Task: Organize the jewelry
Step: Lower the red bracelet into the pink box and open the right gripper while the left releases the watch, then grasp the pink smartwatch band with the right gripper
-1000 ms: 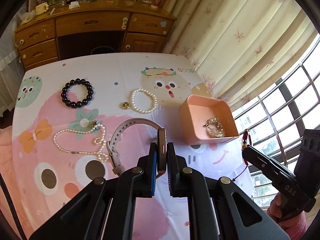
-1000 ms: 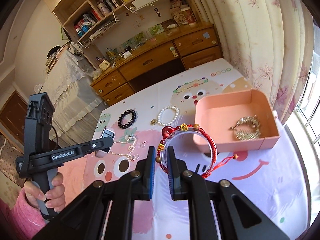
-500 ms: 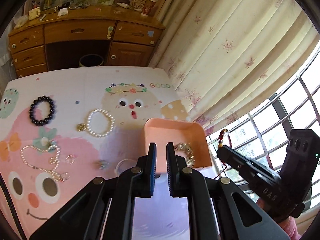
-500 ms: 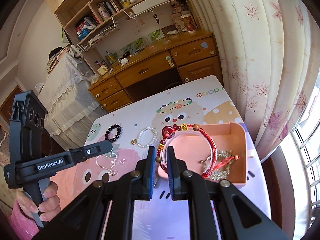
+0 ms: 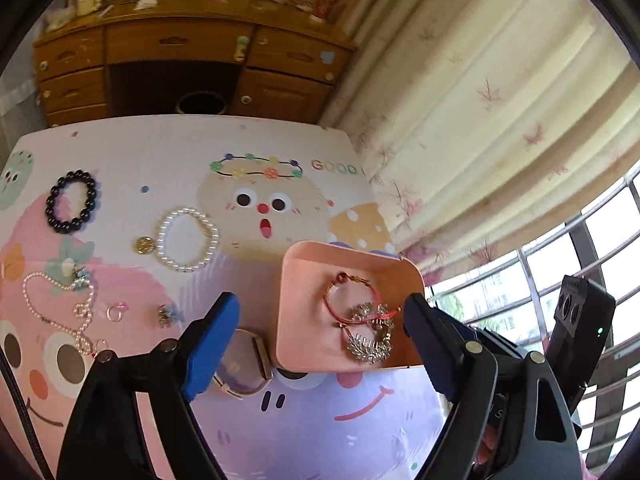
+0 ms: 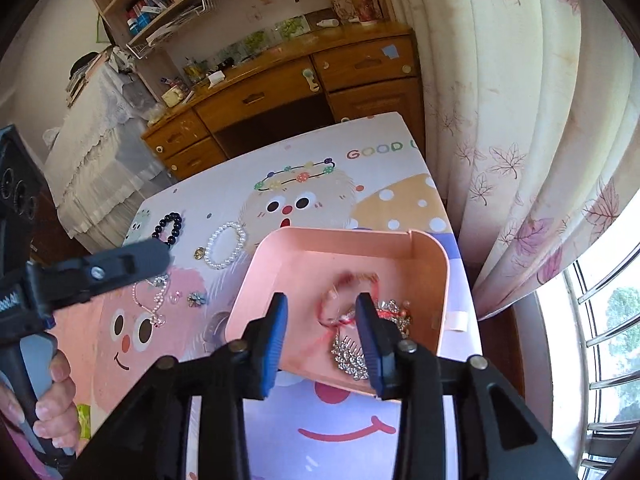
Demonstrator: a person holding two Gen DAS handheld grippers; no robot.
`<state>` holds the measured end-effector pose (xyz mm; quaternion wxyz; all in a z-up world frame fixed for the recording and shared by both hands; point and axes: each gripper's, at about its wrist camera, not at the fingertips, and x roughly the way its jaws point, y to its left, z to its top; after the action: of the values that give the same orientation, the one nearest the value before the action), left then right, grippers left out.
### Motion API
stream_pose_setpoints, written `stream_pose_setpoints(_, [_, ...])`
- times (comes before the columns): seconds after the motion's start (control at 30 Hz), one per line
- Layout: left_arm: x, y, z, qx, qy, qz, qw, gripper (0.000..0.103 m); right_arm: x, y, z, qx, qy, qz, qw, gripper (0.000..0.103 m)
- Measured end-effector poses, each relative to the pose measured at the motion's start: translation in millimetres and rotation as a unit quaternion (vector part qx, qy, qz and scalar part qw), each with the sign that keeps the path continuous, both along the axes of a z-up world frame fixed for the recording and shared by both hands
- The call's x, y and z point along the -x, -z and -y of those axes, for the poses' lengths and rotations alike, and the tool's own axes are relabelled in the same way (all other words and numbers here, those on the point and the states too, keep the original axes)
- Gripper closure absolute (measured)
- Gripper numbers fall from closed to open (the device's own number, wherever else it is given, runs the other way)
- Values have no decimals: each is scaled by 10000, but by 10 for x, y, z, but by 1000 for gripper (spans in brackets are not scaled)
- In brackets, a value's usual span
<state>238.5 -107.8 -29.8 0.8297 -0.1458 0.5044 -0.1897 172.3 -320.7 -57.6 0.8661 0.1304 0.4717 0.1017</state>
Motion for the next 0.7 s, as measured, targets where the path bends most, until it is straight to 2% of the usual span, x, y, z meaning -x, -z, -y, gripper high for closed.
stream_pose_setpoints(0.1, [19,50,-159,27,-257,-223,9994,19,28,29,-3,-44,-42,-62,10000,67])
stream_pose_setpoints(0.3, [152,134,-515,-250,-766,-383,9960,14,120,17,-145,-64,-266,-80,9996,67])
stream_pose_setpoints(0.47, [336,200,-884,-223,-1227,-582,9905,14,178,-1,-349,-136,-453,-84,9988,67])
stream_pose_setpoints(0.7, [605,208,-1375,-414,-1708,-698,9820,14,266,-33,-608,-173,-554,-74,9983,67])
